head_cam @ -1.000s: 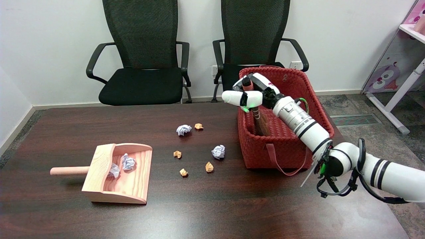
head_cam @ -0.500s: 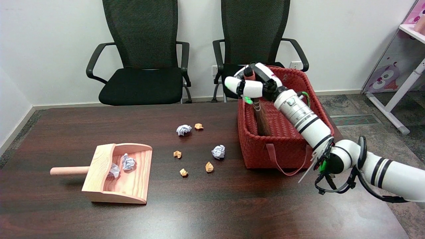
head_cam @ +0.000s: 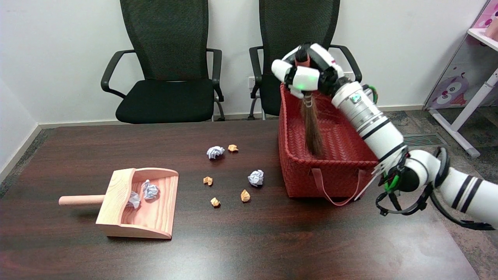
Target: Pick up the broom by its handle.
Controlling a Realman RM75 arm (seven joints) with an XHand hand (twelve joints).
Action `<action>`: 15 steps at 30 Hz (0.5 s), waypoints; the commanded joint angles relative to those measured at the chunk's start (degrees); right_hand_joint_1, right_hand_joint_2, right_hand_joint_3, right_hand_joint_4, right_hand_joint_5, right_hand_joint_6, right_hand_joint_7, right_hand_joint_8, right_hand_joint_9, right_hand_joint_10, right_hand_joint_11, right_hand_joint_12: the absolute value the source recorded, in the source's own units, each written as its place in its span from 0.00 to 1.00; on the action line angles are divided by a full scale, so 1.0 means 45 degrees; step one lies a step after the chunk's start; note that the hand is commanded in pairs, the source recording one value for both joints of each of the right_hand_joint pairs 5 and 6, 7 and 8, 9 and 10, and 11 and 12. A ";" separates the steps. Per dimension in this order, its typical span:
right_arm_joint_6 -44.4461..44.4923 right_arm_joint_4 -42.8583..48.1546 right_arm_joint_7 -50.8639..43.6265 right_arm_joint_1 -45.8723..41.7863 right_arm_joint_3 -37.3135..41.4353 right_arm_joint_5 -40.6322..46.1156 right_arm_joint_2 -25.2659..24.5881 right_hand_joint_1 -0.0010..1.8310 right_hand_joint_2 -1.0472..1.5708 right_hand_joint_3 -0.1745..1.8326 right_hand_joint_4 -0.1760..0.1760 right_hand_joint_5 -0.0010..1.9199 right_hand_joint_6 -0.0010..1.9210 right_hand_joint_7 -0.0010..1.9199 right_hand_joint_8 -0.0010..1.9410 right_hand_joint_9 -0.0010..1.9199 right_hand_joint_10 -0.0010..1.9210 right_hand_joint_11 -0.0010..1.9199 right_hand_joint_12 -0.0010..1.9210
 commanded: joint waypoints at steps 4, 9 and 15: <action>0.1100 -0.3717 -0.1914 0.0159 0.2088 0.1828 0.1371 0.53 0.81 0.62 0.94 1.00 1.00 1.00 0.99 1.00 1.00 1.00 1.00; 0.2249 -0.4435 -0.1914 0.0999 0.2009 0.1828 0.1349 0.53 0.82 0.63 0.94 1.00 1.00 1.00 0.99 1.00 1.00 1.00 1.00; 0.2987 -0.4789 -0.1914 0.2118 0.0887 0.2499 0.1254 0.52 0.82 0.66 0.95 1.00 1.00 1.00 0.99 1.00 1.00 1.00 1.00</action>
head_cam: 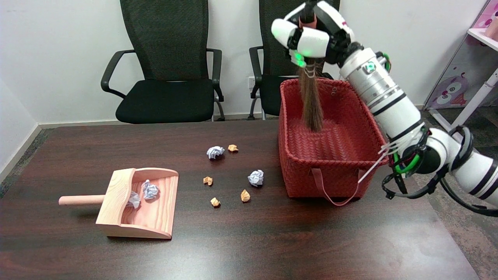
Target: Pick up the broom by its handle.
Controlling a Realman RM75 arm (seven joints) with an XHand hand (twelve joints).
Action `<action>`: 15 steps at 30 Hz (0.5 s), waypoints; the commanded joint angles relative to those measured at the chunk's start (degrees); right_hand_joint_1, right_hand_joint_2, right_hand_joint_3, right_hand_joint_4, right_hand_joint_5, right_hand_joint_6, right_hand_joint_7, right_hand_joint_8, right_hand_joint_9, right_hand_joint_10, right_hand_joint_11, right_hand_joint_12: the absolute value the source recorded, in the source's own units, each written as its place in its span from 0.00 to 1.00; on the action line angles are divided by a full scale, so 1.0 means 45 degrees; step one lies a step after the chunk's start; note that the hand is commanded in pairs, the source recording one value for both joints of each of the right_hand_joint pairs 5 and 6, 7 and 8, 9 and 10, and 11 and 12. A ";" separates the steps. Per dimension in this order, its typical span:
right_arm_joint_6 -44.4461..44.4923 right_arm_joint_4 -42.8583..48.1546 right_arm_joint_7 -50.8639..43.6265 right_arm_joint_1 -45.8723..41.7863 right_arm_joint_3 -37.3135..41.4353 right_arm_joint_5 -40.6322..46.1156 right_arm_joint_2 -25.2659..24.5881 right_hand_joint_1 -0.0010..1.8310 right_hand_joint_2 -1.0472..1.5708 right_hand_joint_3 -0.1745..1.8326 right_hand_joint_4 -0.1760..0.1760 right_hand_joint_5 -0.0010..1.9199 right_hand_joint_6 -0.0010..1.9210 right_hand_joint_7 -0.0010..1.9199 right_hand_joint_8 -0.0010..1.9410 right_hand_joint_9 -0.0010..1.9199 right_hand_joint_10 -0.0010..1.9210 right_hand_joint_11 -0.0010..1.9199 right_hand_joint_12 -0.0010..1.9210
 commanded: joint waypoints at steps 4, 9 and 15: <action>0.1990 -0.2147 -0.0596 0.2934 -0.1771 0.1777 0.0201 0.52 0.82 0.67 0.96 1.00 1.00 1.00 0.99 1.00 1.00 1.00 1.00; 0.1990 -0.1980 -0.0843 0.4265 -0.3273 0.1887 -0.0291 0.52 0.81 0.70 0.96 1.00 1.00 1.00 0.99 1.00 1.00 1.00 1.00; 0.1990 -0.1079 -0.1759 0.5535 -0.4972 0.1895 -0.1877 0.51 0.81 0.72 0.99 1.00 1.00 1.00 0.99 1.00 1.00 1.00 1.00</action>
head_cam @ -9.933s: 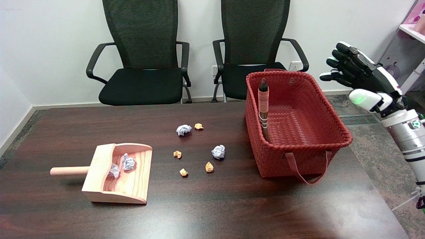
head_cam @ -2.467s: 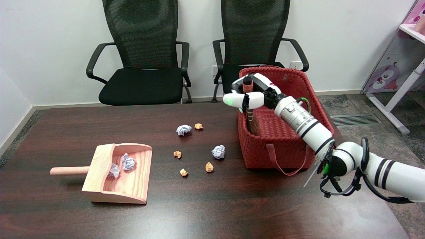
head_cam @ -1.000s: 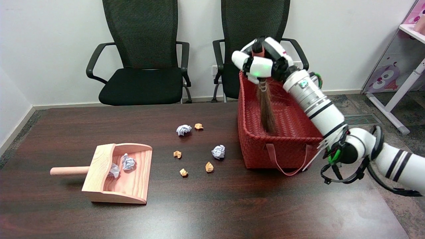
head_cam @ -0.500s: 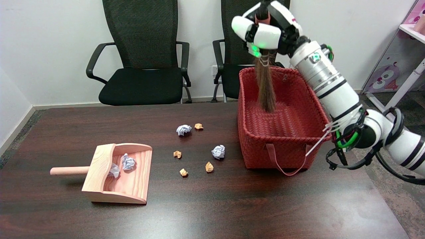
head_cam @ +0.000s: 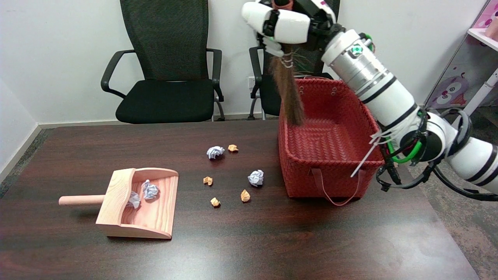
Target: Pick up the broom by its handle.
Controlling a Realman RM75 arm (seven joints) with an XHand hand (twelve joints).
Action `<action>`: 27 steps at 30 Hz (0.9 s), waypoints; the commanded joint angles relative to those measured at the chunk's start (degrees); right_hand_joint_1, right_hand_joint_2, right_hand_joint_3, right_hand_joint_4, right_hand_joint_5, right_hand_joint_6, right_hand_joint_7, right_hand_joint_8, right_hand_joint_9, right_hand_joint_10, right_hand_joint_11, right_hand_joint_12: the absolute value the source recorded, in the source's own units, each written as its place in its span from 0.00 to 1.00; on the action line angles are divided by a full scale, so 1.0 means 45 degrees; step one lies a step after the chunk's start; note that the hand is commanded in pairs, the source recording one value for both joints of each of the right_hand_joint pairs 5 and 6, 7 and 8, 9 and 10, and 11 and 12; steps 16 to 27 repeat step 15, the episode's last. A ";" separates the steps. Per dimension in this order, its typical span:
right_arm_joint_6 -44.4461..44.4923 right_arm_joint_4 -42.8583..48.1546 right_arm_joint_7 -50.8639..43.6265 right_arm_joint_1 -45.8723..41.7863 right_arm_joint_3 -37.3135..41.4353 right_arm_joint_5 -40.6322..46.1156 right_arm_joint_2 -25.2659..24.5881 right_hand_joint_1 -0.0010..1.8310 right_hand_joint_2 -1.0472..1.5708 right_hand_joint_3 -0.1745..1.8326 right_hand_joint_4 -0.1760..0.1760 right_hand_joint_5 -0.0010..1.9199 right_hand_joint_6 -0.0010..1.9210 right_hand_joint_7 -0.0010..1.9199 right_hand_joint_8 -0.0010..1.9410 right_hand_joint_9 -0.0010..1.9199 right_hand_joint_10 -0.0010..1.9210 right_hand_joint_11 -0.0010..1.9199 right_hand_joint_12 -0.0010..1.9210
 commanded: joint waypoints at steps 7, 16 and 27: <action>0.0520 0.1746 -0.2247 0.3385 -0.3907 0.0135 -0.3843 0.51 0.81 0.73 1.00 1.00 1.00 1.00 0.99 1.00 1.00 1.00 1.00; 0.0414 0.2997 -0.2567 0.3243 -0.3880 0.0110 -0.5149 0.51 0.81 0.75 1.00 1.00 1.00 1.00 0.99 1.00 1.00 1.00 1.00; 0.0414 0.2997 -0.2567 0.3243 -0.3880 0.0110 -0.5149 0.51 0.81 0.75 1.00 1.00 1.00 1.00 0.99 1.00 1.00 1.00 1.00</action>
